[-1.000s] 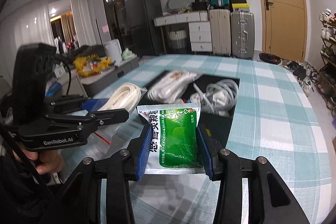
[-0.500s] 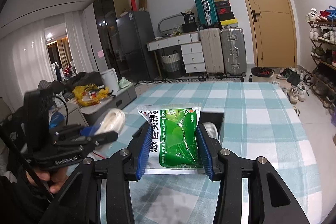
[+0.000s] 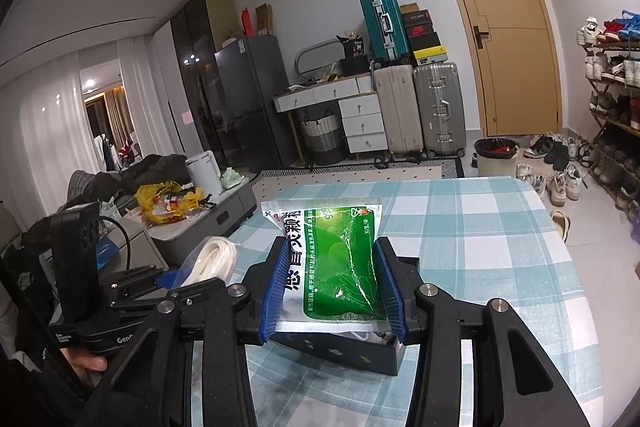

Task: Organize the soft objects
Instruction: 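Lift and carry the rope bag and green sachet with both grippers over the black box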

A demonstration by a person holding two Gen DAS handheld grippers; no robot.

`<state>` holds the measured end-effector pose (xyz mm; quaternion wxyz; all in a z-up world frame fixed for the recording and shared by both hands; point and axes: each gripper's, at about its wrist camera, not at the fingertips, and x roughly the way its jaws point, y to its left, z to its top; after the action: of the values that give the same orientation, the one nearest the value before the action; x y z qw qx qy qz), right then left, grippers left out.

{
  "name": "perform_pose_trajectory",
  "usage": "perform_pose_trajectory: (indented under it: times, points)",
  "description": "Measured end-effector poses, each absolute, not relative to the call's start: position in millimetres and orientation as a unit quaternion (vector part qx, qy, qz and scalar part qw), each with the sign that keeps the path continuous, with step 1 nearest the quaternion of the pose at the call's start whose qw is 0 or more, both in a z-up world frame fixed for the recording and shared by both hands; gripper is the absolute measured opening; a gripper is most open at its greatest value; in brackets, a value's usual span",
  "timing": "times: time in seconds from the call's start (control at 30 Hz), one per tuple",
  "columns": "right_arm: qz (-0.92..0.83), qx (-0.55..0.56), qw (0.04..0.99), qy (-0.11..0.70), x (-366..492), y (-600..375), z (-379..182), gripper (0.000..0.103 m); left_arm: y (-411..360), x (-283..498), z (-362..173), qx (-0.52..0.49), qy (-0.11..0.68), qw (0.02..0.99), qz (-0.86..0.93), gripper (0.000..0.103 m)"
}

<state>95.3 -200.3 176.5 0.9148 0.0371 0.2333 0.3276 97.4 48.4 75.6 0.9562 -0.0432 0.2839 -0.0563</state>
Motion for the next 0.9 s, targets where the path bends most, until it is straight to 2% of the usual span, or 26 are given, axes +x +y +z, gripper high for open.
perform_pose_trajectory:
  times: [0.9]
  points:
    - [0.323,0.024,0.911,0.255,161,-171,134,0.043,45,168,49,-0.063,0.313,0.947,-0.047,0.037]
